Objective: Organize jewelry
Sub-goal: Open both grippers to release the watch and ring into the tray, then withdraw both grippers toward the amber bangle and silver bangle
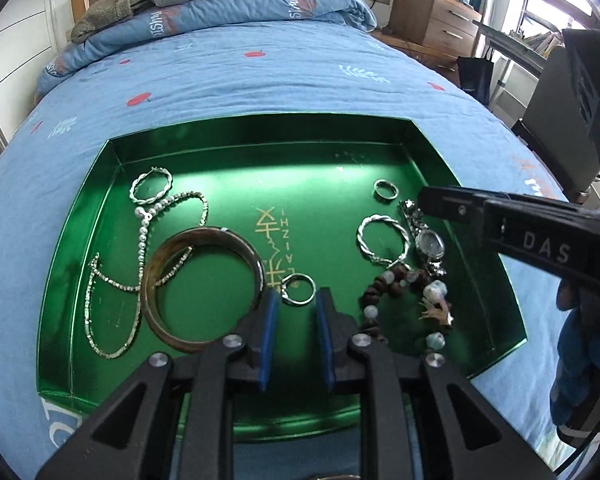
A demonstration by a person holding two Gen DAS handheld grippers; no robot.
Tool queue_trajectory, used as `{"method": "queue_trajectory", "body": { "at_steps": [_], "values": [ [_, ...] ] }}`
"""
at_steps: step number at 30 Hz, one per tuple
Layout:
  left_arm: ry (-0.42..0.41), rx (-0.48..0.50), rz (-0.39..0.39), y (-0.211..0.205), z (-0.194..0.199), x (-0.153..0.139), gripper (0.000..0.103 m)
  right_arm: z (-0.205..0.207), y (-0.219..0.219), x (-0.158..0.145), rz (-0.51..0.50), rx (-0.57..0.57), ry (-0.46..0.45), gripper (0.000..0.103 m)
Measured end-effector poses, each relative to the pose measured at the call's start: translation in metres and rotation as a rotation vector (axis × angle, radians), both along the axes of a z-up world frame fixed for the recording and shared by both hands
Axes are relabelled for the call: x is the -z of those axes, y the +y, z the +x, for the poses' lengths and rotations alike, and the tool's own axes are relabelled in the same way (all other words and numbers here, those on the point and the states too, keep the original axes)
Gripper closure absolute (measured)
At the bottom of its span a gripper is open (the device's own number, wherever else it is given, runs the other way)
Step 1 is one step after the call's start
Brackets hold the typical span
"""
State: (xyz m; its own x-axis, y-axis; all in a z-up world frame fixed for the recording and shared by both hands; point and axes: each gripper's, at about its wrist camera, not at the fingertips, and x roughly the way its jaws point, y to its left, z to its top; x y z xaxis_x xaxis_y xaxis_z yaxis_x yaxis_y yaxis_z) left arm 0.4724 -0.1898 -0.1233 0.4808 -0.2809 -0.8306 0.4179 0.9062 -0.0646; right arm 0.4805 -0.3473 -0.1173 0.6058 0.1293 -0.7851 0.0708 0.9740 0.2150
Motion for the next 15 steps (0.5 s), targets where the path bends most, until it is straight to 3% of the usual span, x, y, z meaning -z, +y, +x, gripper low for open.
{"method": "queue_trajectory", "body": {
  "at_steps": [7, 12, 15],
  "values": [
    [-0.084, -0.05, -0.034, 0.032, -0.037, -0.06, 0.08, -0.054, -0.004, -0.052, -0.006, -0.001, -0.098, 0.074],
    [-0.159, -0.121, -0.071, 0.069, -0.091, -0.099, 0.077, -0.123, 0.003, -0.083, -0.047, -0.004, -0.158, 0.065],
    [-0.156, -0.142, -0.075, 0.088, -0.13, -0.107, 0.077, -0.168, 0.018, -0.095, -0.083, -0.027, -0.194, 0.06]
  ]
}}
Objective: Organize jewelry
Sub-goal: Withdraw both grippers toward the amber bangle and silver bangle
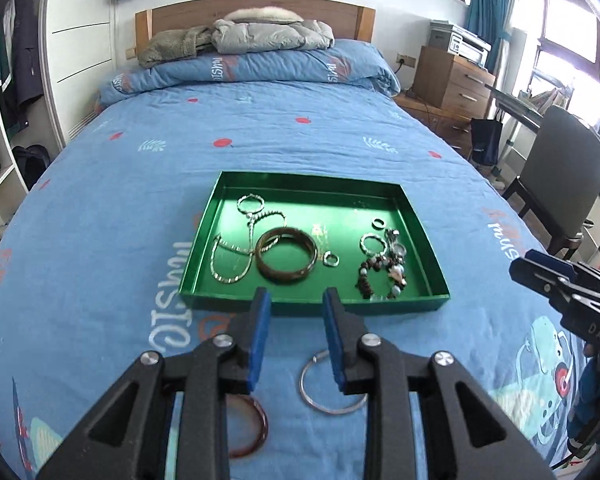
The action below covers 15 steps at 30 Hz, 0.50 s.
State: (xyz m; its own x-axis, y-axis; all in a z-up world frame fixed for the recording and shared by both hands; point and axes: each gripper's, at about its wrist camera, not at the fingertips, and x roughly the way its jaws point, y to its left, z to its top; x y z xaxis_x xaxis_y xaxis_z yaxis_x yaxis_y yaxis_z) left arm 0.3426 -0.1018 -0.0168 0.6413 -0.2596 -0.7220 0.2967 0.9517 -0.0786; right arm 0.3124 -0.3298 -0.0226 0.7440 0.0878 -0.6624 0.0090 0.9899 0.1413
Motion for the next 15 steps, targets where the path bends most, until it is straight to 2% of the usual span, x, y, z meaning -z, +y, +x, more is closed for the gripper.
{"method": "queue_trajectory", "body": {
  "at_steps": [9, 13, 15],
  "values": [
    [-0.063, -0.051, 0.039, 0.048, -0.123, -0.011, 0.077, -0.125, 0.038, -0.013, -0.041, -0.033, -0.07, 0.052],
    [-0.099, -0.074, 0.061, 0.066, -0.162, -0.017, 0.064, -0.163, 0.052, -0.013, -0.059, -0.037, -0.082, 0.051],
    [-0.116, -0.079, 0.07, 0.074, -0.18, -0.02, 0.063, -0.176, 0.059, -0.013, -0.063, -0.044, -0.087, 0.051]
  ]
}}
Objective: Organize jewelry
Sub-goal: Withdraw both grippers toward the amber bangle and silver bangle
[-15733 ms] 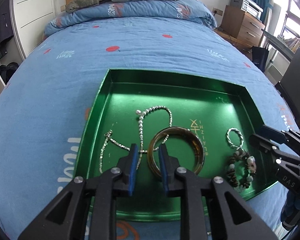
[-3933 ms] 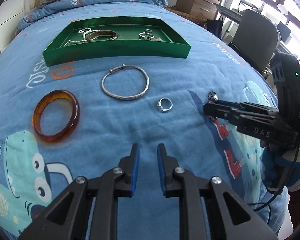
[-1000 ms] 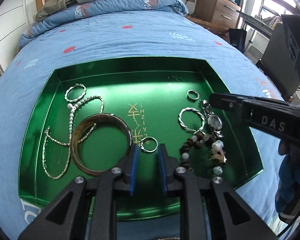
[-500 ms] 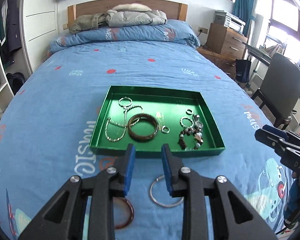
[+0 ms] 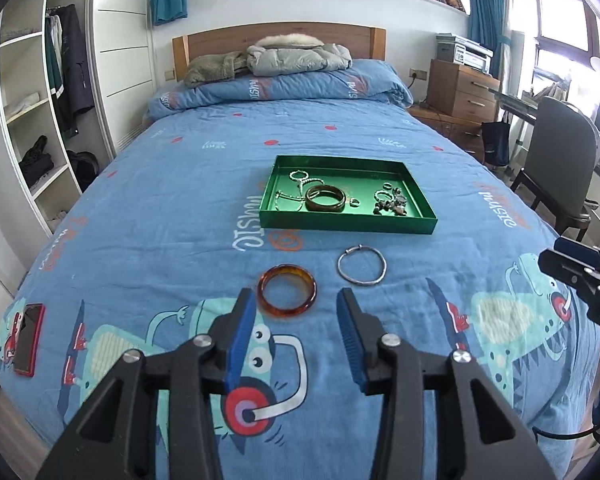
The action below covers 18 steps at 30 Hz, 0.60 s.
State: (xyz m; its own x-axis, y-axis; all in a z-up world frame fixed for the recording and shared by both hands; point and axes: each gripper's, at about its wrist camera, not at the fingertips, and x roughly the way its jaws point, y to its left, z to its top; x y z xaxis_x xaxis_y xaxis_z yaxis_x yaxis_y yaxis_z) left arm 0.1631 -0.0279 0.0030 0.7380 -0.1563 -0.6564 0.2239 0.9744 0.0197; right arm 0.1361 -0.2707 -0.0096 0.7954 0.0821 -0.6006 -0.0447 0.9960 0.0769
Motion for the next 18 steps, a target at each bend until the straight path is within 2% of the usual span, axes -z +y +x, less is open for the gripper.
{"method": "queue_trajectory", "body": {
  "at_steps": [8, 18],
  "values": [
    [-0.068, -0.026, 0.029, 0.024, -0.051, -0.011, 0.057, -0.036, 0.025, 0.008, -0.02, -0.028, 0.001, 0.047],
    [-0.133, -0.016, 0.003, 0.039, -0.096, -0.021, 0.057, -0.071, 0.044, 0.007, -0.039, -0.043, -0.044, 0.023]
  ]
}}
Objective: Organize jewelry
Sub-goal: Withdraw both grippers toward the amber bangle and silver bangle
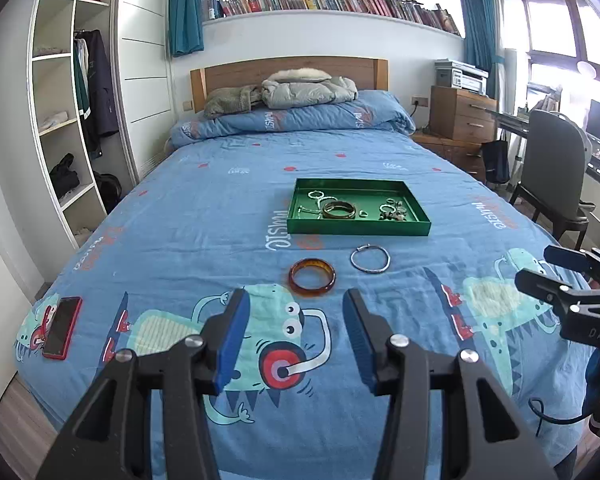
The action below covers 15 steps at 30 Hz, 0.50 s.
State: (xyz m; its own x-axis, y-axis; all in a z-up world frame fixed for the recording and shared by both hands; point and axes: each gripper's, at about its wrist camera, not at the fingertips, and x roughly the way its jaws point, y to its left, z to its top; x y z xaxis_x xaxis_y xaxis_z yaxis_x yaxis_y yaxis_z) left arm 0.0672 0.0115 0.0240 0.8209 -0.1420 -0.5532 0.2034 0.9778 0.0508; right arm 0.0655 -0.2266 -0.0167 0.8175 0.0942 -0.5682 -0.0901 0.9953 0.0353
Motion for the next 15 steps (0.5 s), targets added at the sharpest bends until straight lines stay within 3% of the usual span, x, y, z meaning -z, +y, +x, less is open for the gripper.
{"method": "queue_trajectory", "body": {
  "at_steps": [8, 15],
  "values": [
    [-0.032, 0.039, 0.022, -0.009, -0.024, -0.003, 0.057, -0.023, -0.001, -0.001, -0.024, 0.0, -0.043, 0.022],
    [-0.013, 0.022, 0.056, -0.009, -0.019, -0.002, 0.057, -0.023, -0.014, -0.001, 0.051, 0.009, -0.046, 0.022]
  ]
}}
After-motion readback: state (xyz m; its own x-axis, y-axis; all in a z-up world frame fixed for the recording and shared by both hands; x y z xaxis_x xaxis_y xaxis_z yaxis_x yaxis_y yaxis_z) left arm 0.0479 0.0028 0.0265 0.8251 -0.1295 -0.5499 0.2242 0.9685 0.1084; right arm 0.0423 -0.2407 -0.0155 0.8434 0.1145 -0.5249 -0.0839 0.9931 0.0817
